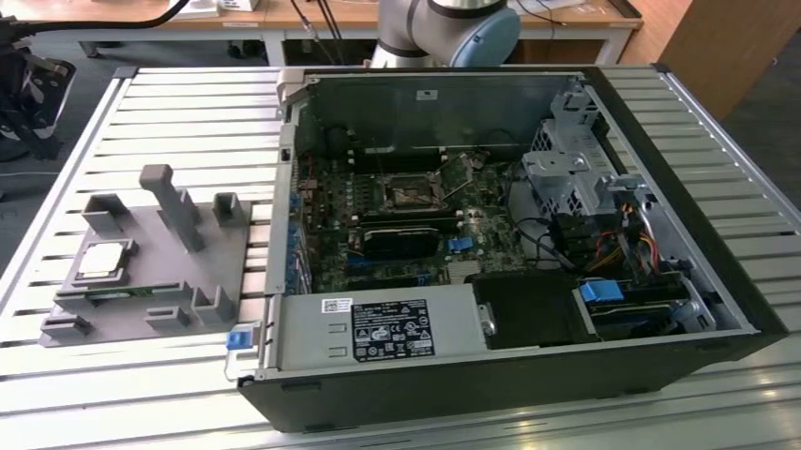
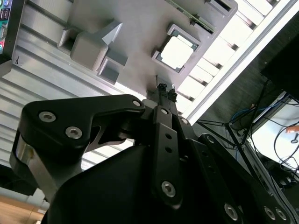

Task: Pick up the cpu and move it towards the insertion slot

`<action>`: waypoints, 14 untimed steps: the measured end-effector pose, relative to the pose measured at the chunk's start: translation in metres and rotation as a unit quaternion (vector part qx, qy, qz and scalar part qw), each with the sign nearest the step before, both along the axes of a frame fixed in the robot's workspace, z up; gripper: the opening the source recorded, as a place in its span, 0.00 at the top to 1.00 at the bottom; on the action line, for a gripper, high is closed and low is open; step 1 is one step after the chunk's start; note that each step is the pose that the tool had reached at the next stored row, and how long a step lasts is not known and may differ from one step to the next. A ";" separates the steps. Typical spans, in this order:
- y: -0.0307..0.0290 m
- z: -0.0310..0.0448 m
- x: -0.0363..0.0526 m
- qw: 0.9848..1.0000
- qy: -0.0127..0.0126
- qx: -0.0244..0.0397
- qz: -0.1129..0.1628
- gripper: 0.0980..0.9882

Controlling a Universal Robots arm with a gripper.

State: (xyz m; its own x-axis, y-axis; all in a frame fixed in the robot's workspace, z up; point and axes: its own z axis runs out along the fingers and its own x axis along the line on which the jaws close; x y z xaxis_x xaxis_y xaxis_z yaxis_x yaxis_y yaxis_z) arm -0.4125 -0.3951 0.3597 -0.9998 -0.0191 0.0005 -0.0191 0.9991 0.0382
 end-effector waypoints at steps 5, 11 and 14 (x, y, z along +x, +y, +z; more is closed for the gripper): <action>0.0000 -0.0001 -0.0027 1.000 0.000 0.000 0.000 0.99; 0.0000 -0.0001 -0.0059 1.000 0.000 0.000 0.000 0.99; 0.0000 -0.0001 -0.0076 1.000 0.000 0.000 0.000 0.99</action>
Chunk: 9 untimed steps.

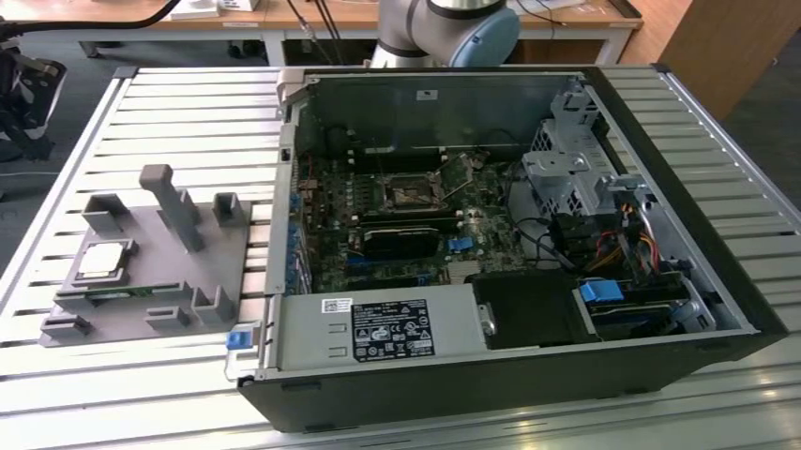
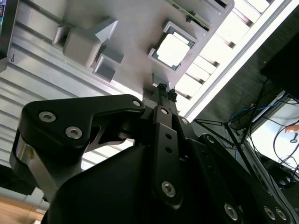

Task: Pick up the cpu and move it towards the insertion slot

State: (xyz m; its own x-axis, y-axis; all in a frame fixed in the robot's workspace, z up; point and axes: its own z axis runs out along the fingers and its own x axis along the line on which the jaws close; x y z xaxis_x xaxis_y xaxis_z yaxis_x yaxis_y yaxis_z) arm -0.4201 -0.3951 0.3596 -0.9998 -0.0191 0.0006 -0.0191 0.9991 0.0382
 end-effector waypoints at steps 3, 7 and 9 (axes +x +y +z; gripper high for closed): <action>0.0000 -0.0001 -0.0016 1.000 0.000 0.000 0.000 0.99; 0.0000 -0.0001 -0.0037 1.000 0.000 0.000 0.000 0.99; 0.0000 -0.0001 -0.0048 1.000 0.000 0.000 0.000 0.99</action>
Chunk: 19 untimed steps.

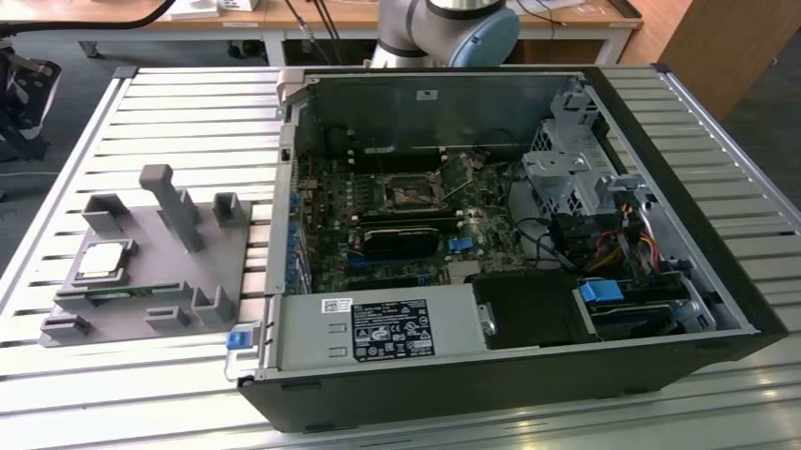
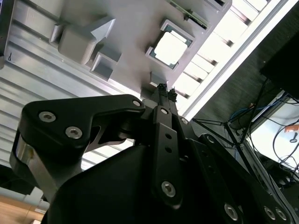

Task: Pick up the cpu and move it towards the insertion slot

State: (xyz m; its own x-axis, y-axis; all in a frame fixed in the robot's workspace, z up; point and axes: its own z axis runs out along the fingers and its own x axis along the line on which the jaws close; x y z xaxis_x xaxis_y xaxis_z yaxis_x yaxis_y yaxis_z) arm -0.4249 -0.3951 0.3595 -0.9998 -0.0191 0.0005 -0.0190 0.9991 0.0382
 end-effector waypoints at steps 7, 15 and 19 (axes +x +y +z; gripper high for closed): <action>0.0000 -0.0001 -0.0044 1.000 0.000 0.000 0.000 0.99; 0.0000 -0.0004 -0.0098 1.000 0.000 0.000 0.000 0.99; 0.0000 -0.0006 -0.0123 1.000 0.000 0.000 0.000 0.99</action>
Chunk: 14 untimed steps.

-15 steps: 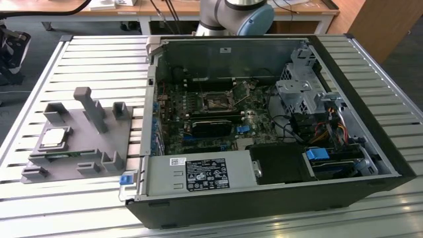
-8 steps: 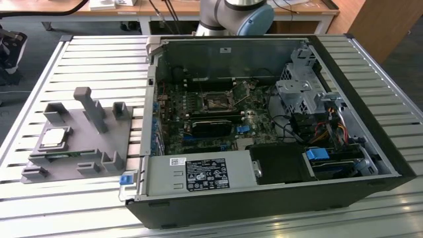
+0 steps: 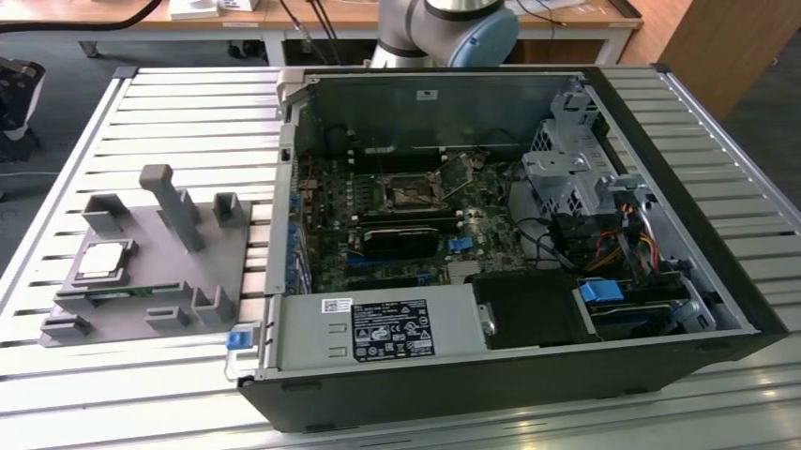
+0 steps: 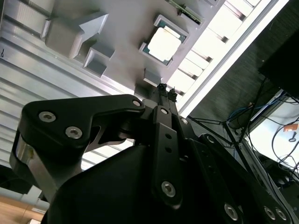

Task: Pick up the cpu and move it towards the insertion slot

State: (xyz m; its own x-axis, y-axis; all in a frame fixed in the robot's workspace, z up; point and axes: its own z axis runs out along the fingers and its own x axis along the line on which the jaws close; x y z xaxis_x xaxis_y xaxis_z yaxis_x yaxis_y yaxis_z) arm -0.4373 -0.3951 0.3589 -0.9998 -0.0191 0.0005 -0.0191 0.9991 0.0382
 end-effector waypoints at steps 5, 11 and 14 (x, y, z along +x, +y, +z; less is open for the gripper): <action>0.0000 -0.0003 -0.0028 1.000 0.000 0.000 0.000 0.99; 0.0000 -0.0012 -0.0055 1.000 0.000 0.000 0.000 0.99; 0.0000 -0.0021 -0.0064 1.000 0.000 0.000 0.000 0.99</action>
